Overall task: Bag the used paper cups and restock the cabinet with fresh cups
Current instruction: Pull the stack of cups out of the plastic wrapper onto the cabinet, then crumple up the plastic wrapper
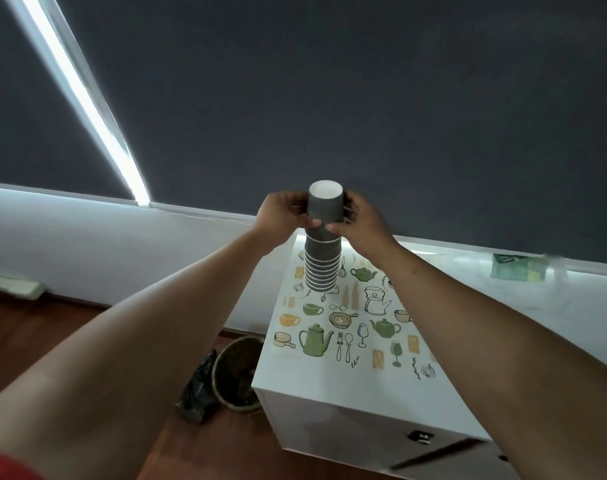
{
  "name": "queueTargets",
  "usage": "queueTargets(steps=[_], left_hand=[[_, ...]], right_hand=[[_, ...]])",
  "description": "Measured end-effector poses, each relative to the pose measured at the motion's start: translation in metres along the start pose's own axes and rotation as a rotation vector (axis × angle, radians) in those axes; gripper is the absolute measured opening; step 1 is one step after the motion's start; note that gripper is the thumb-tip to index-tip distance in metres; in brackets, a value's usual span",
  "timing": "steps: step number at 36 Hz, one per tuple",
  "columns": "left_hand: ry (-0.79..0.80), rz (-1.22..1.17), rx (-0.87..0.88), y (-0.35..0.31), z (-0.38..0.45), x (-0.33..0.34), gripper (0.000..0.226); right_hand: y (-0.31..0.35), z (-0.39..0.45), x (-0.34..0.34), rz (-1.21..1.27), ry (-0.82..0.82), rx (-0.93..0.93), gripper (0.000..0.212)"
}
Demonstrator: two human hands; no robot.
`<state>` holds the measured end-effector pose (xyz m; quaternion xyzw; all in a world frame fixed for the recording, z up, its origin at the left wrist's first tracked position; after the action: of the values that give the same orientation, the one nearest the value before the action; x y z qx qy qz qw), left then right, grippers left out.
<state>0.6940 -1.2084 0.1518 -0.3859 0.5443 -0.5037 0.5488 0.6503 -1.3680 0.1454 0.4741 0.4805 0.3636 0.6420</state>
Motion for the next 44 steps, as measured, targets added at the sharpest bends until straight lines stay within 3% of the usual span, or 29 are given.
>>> queueTargets(steps=[14,17,20,23,30,38,44], left_hand=[[-0.004,0.069,-0.052,0.052,0.004,0.009,0.053],[-0.063,0.087,-0.127,0.059,-0.003,0.006,0.050],[-0.146,0.352,-0.225,0.081,-0.012,-0.002,0.042],[-0.081,0.560,-0.383,0.099,-0.027,0.003,0.027],[0.088,0.420,-0.631,0.114,-0.076,0.081,0.023],[0.096,0.292,-0.646,0.099,-0.090,0.185,0.058],[0.073,0.164,-0.758,0.089,-0.093,0.248,0.082]], right_hand=[[-0.046,-0.004,0.012,-0.138,-0.021,0.011,0.069],[-0.055,-0.009,0.009,-0.140,-0.002,0.031,0.066],[-0.068,-0.019,-0.003,-0.136,-0.015,0.076,0.065],[-0.081,-0.030,-0.018,-0.156,-0.058,0.117,0.063],[-0.113,-0.059,-0.094,-0.168,-0.165,0.164,0.052],[-0.153,-0.093,-0.216,-0.243,-0.465,0.241,0.040],[-0.188,-0.117,-0.307,-0.348,-0.679,0.314,0.039]])
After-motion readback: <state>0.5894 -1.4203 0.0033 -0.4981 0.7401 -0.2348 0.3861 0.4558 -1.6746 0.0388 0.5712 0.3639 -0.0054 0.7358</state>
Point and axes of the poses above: each hand's wrist, its own z-axis towards the middle knuckle, its own x-axis out of the palm, y = z × x, the point moved 7 cm from there along z, towards the middle knuckle, and after that the axes turned 10 degrees about -y, right-handed, at the moved point
